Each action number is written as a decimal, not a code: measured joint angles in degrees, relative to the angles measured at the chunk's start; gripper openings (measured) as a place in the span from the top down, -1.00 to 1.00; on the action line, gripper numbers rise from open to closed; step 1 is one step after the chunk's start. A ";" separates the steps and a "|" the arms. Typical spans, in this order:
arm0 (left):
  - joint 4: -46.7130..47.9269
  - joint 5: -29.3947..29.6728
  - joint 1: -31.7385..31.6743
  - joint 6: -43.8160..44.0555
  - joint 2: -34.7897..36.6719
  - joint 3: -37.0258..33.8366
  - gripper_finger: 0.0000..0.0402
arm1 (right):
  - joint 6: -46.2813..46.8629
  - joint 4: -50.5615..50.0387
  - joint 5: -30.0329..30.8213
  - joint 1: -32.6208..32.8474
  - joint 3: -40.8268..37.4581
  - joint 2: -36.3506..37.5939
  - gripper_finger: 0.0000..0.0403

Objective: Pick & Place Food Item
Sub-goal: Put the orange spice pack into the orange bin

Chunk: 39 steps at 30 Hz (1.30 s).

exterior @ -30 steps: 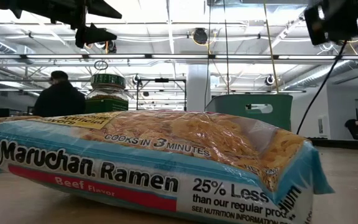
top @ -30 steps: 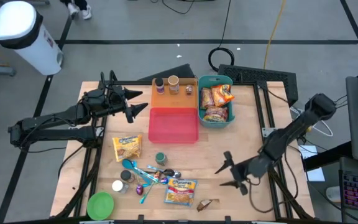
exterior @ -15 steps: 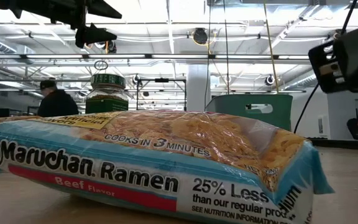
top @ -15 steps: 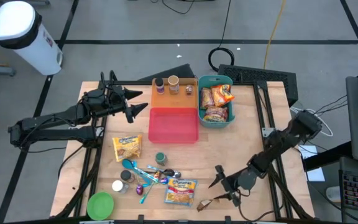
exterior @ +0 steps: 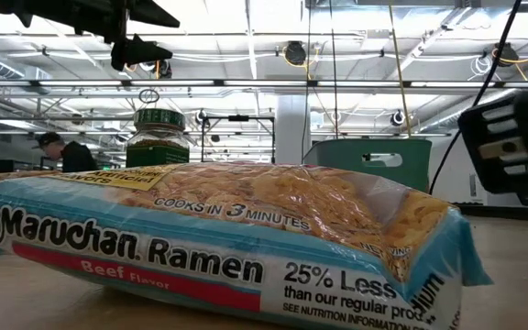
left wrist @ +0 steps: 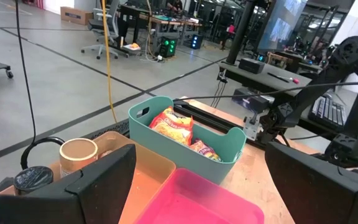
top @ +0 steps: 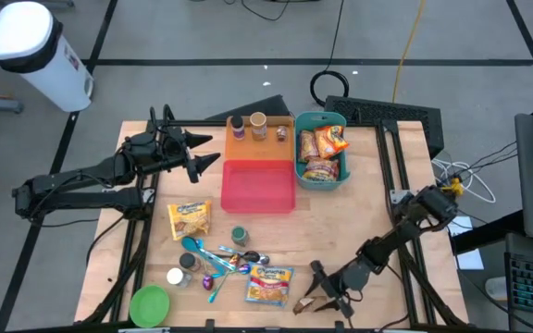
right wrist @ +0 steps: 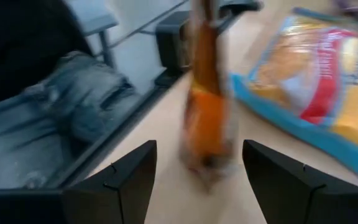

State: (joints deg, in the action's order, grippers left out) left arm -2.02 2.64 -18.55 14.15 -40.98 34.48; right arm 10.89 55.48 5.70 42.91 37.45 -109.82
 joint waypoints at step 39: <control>-1.73 0.32 0.00 -0.04 0.01 0.00 -0.80 | -11.80 -22.79 17.78 -8.68 0.17 30.30 1.00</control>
State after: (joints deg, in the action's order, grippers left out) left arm -3.75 2.97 -18.55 14.11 -40.97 34.48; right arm -0.91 32.70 23.48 34.23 37.63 -79.52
